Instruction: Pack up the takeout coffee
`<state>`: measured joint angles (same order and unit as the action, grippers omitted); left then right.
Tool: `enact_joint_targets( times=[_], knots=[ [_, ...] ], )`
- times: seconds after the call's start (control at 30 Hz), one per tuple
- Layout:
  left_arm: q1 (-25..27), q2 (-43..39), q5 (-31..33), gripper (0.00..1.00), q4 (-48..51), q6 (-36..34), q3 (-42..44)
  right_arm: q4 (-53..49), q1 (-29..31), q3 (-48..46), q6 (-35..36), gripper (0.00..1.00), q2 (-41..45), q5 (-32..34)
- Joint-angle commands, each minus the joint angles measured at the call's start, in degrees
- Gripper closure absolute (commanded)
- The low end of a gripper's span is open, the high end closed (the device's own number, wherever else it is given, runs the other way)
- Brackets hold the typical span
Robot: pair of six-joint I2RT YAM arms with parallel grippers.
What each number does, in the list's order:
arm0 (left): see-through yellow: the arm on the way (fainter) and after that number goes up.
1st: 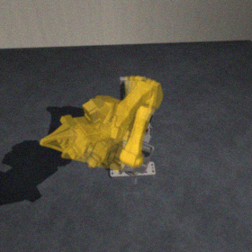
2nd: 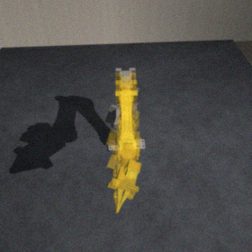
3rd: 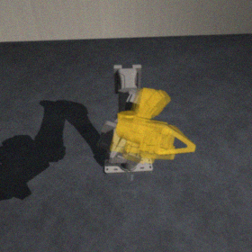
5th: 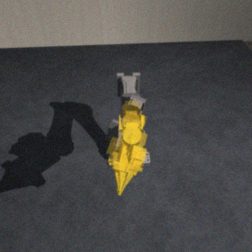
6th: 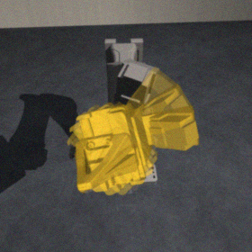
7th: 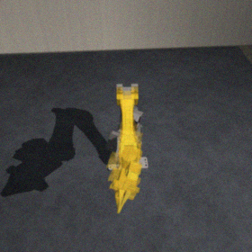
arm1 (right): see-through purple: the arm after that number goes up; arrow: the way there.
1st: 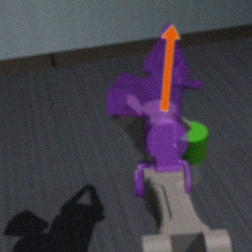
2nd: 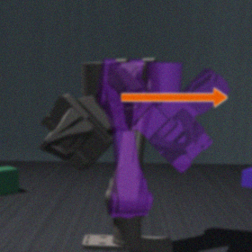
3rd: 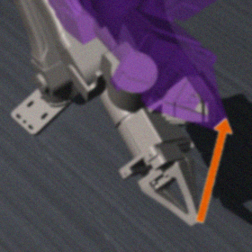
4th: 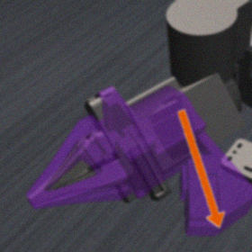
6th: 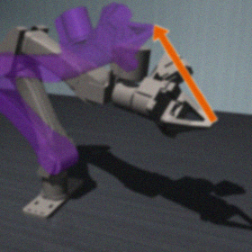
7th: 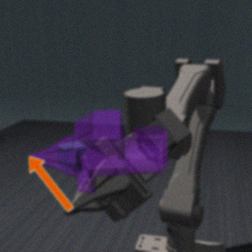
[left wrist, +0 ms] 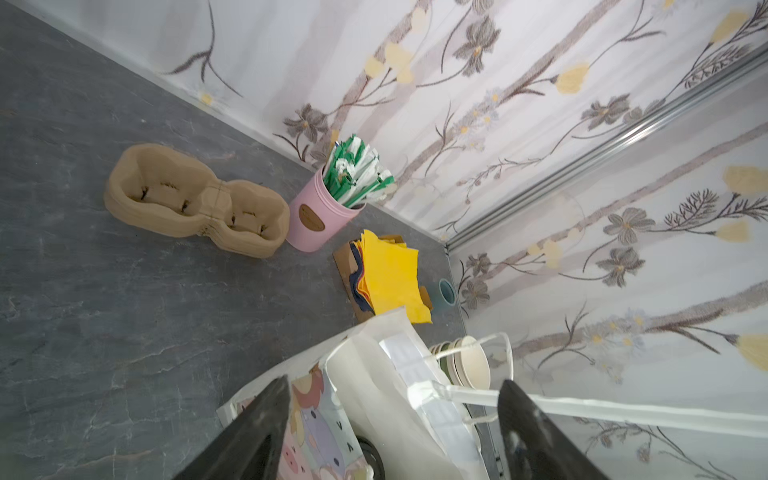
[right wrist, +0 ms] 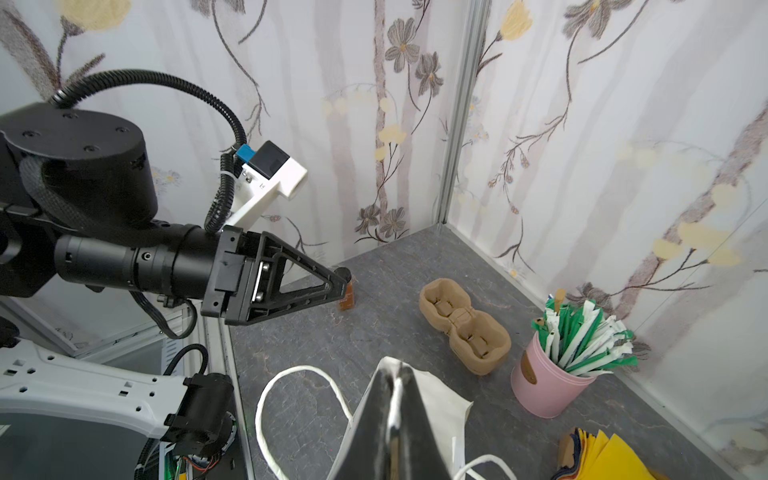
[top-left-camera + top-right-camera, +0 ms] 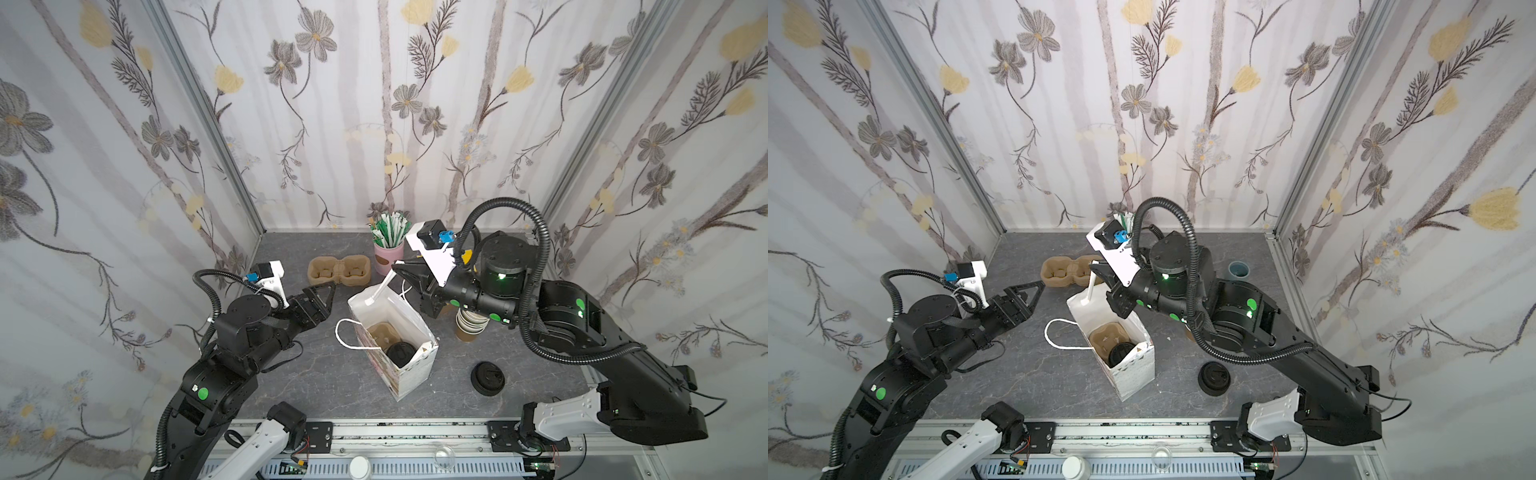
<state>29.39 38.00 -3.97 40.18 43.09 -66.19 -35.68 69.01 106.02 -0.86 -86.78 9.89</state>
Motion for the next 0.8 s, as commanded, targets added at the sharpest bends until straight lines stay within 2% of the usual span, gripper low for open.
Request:
enact_joint_targets(
  times=[0.0,0.17,0.53,0.77],
  knots=[
    [-0.12,-0.24,-10.66,0.18,5.10,0.36,0.45,3.33,1.86,-3.36,-3.13,0.93,-0.69,5.32],
    [-0.12,-0.73,-15.75,0.21,6.22,0.73,1.92,8.41,2.95,-7.59,-6.84,0.92,-2.38,10.04],
    [-0.08,-1.30,-19.20,0.66,6.91,-0.64,3.60,20.42,2.72,-17.49,-14.46,0.92,-7.99,12.17],
    [-0.12,-1.26,-20.05,0.87,7.37,-0.77,4.58,24.20,2.22,-21.76,-18.68,0.92,-10.89,9.90]
  ],
)
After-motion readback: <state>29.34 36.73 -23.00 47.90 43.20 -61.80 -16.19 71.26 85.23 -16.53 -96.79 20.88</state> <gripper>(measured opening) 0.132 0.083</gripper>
